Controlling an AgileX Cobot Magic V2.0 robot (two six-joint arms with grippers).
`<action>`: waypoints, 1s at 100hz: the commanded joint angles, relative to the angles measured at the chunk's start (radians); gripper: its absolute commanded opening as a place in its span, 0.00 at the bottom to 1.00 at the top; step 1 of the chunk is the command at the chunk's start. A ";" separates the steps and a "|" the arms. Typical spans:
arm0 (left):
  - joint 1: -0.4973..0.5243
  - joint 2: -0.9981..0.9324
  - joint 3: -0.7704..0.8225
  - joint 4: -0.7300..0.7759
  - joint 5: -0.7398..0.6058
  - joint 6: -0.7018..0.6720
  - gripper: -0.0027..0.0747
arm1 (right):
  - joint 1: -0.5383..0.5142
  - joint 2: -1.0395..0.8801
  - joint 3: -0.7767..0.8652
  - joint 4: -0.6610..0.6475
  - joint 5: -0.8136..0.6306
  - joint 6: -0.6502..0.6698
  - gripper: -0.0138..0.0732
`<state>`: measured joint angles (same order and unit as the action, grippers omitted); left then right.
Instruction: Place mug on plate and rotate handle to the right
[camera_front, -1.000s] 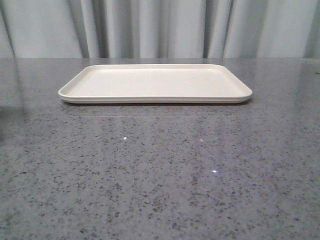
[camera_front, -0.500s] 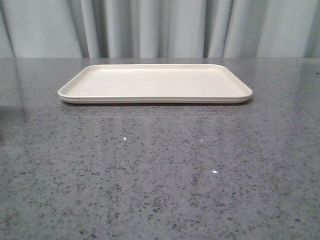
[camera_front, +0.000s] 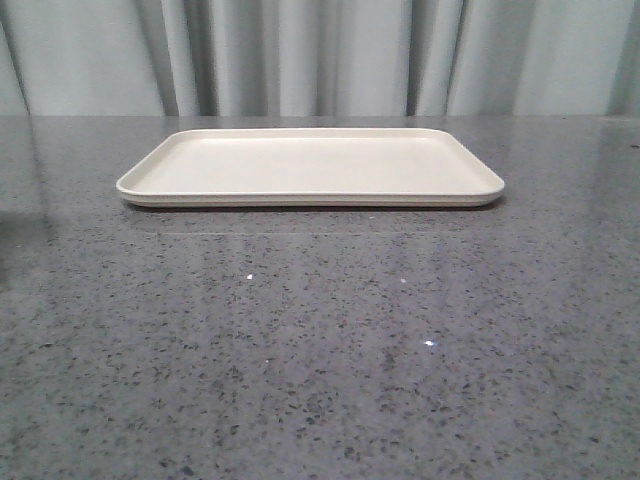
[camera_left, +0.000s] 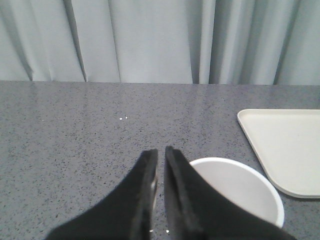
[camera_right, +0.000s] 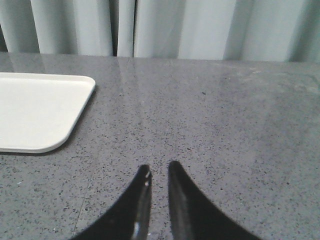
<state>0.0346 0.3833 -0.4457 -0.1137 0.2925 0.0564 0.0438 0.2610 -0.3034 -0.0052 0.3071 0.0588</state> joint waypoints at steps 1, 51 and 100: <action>0.002 0.076 -0.073 -0.014 -0.069 -0.001 0.29 | -0.008 0.075 -0.069 -0.008 -0.035 -0.003 0.45; 0.002 0.246 -0.162 -0.017 -0.087 -0.001 0.53 | -0.008 0.223 -0.189 -0.007 0.048 -0.003 0.46; 0.002 0.378 -0.298 -0.051 0.202 -0.001 0.47 | -0.008 0.226 -0.211 -0.007 0.022 -0.003 0.46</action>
<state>0.0346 0.7091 -0.6608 -0.1521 0.4783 0.0564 0.0438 0.4764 -0.4756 -0.0052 0.4053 0.0588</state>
